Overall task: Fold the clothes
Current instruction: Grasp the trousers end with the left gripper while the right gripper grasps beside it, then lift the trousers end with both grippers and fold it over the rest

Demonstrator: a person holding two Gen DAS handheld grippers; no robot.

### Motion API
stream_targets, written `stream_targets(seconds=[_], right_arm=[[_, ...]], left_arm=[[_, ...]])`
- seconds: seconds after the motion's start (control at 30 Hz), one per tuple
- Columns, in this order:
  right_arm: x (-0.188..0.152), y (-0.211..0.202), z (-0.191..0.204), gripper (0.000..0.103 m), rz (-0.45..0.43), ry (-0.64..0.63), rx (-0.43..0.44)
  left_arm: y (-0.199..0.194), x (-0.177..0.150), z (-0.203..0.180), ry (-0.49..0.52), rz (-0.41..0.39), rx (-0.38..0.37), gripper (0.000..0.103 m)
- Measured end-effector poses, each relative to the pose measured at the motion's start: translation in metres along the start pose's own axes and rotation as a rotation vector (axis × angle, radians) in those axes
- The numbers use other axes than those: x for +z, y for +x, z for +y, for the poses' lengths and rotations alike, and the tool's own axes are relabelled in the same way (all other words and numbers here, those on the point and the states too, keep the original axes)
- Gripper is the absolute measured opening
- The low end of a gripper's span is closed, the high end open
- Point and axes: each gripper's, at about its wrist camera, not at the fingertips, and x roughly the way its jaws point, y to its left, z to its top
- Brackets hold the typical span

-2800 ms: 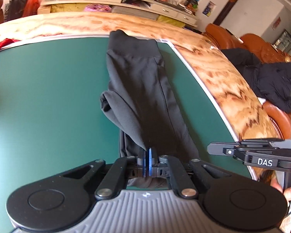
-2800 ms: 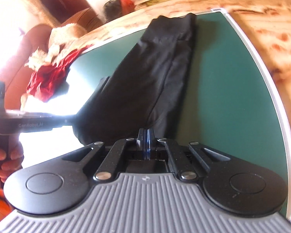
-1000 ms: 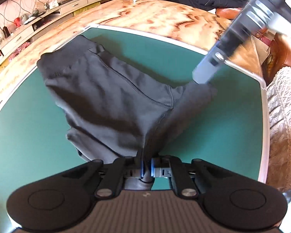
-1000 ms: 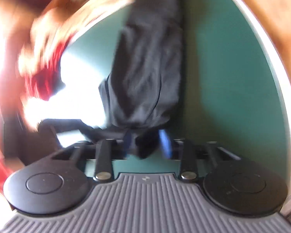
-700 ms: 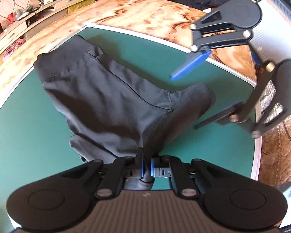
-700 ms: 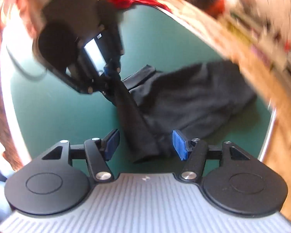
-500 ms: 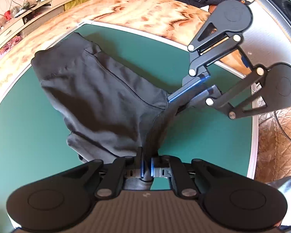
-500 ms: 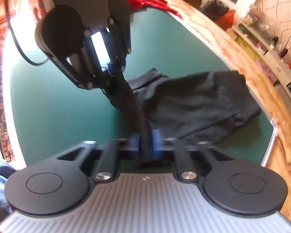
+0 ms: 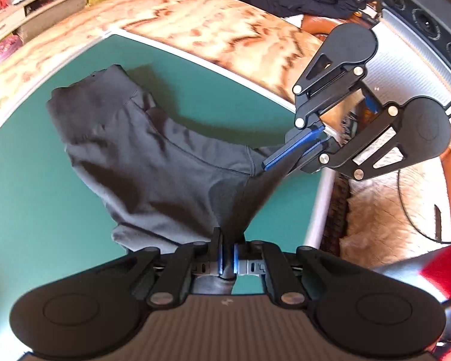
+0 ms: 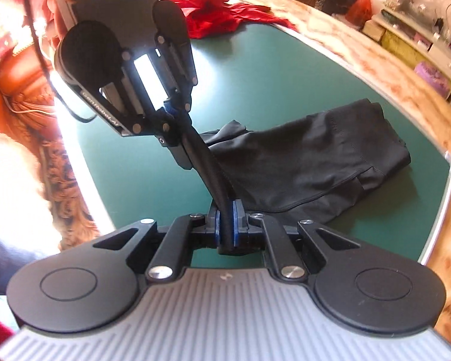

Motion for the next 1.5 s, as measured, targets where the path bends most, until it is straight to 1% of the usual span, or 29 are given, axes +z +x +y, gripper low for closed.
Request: stream_targets(seconds=[0.17, 0.27, 0.33, 0.5, 0.57, 0.73, 0.87, 0.97, 1.07, 1.1, 1.13, 1.17, 1.23, 1.33, 1.37, 1.43, 1.47, 1.5], right_arm=[[-0.003, -0.017, 0.011, 0.01, 0.016, 0.079, 0.086], [-0.002, -0.021, 0.009, 0.01, 0.017, 0.136, 0.122], [0.001, -0.021, -0.004, 0.01, 0.009, 0.181, 0.134], [0.009, -0.015, -0.052, 0.01, -0.018, 0.293, 0.156], [0.015, -0.012, -0.076, 0.01, -0.029, 0.337, 0.177], [0.03, -0.005, -0.142, 0.01, -0.062, 0.44, 0.254], [0.041, 0.013, -0.194, 0.01, -0.072, 0.473, 0.295], [0.044, 0.038, -0.235, 0.01, -0.057, 0.52, 0.324], [0.044, 0.069, -0.266, 0.01, -0.037, 0.562, 0.35], [0.043, 0.079, -0.273, 0.01, -0.032, 0.572, 0.353], [0.042, 0.087, -0.279, 0.01, -0.027, 0.577, 0.347], [0.04, 0.096, -0.284, 0.01, -0.022, 0.583, 0.342], [0.033, 0.109, -0.295, 0.01, -0.018, 0.63, 0.355], [0.023, 0.122, -0.306, 0.01, -0.001, 0.691, 0.36], [0.021, 0.127, -0.308, 0.012, 0.013, 0.707, 0.359], [0.019, 0.134, -0.31, 0.014, 0.038, 0.722, 0.321], [0.018, 0.135, -0.31, 0.018, 0.032, 0.727, 0.298], [0.018, 0.135, -0.31, 0.025, 0.022, 0.733, 0.271]], left_arm=[[-0.011, -0.01, -0.013, -0.022, 0.038, -0.069, 0.007], [-0.01, -0.009, -0.011, -0.017, 0.054, -0.093, 0.007], [-0.008, -0.005, -0.005, -0.009, 0.055, -0.104, 0.007], [-0.003, 0.026, 0.024, 0.014, 0.05, -0.115, 0.007], [-0.005, 0.045, 0.041, 0.025, 0.053, -0.122, 0.007], [-0.003, 0.097, 0.091, 0.045, 0.059, -0.115, 0.007], [0.014, 0.133, 0.135, 0.036, 0.069, -0.115, 0.007], [0.034, 0.142, 0.16, -0.015, 0.07, -0.098, 0.007], [0.054, 0.151, 0.185, -0.066, 0.07, -0.08, 0.008], [0.061, 0.154, 0.193, -0.083, 0.071, -0.074, 0.011], [0.068, 0.157, 0.202, -0.1, 0.071, -0.068, 0.018], [0.075, 0.16, 0.21, -0.117, 0.071, -0.062, 0.02], [0.088, 0.166, 0.226, -0.151, 0.071, -0.05, 0.03], [0.092, 0.16, 0.239, -0.223, 0.043, -0.014, 0.039], [0.092, 0.157, 0.245, -0.244, 0.036, -0.005, 0.039], [0.093, 0.152, 0.254, -0.293, 0.028, 0.03, 0.039], [0.094, 0.148, 0.257, -0.32, 0.022, 0.045, 0.039], [0.094, 0.146, 0.259, -0.345, 0.015, 0.064, 0.039]])
